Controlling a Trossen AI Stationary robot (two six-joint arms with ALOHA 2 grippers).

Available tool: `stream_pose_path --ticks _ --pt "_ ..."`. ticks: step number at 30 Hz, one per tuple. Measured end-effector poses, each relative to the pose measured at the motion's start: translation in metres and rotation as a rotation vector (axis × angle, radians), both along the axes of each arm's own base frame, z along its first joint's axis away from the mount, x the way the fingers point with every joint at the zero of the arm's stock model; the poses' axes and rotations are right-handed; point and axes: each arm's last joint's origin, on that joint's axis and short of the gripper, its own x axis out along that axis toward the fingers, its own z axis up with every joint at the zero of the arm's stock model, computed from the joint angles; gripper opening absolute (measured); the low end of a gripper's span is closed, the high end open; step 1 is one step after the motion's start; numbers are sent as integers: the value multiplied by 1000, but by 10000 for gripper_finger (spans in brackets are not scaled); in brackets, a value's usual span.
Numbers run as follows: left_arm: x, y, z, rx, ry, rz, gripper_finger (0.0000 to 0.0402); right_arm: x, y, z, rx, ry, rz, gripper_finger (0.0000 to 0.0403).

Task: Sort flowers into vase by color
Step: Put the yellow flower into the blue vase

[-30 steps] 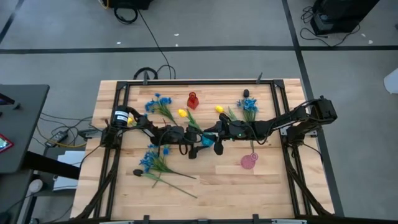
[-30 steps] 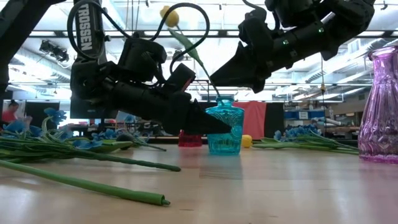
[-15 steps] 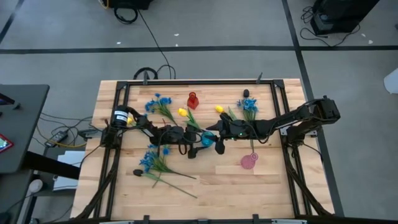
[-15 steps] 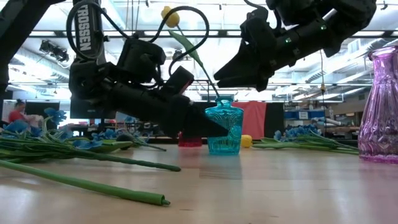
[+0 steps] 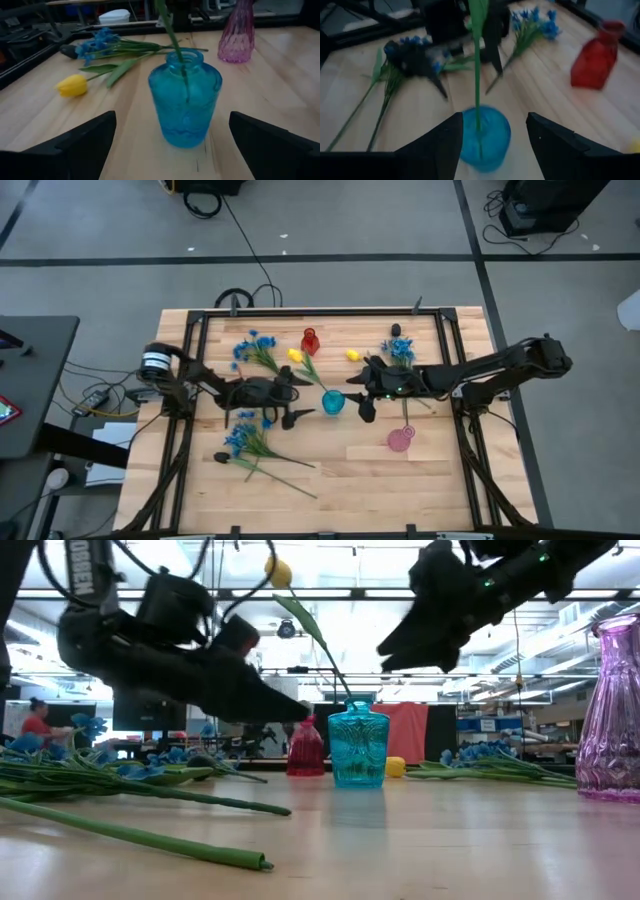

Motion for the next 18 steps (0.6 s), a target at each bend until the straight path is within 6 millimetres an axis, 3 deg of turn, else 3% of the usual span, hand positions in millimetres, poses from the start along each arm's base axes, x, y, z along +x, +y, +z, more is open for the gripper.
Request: stream_pose_path --ticks 10,14,18 --pt "-63 1 17 -25 -139 52 394 -37 -5 23 130 54 -121 215" --pt "-83 1 17 -56 -197 55 394 -42 -9 20 128 162 -179 208" --pt "-90 2 15 -64 -208 88 394 -44 -16 13 133 275 -207 205"
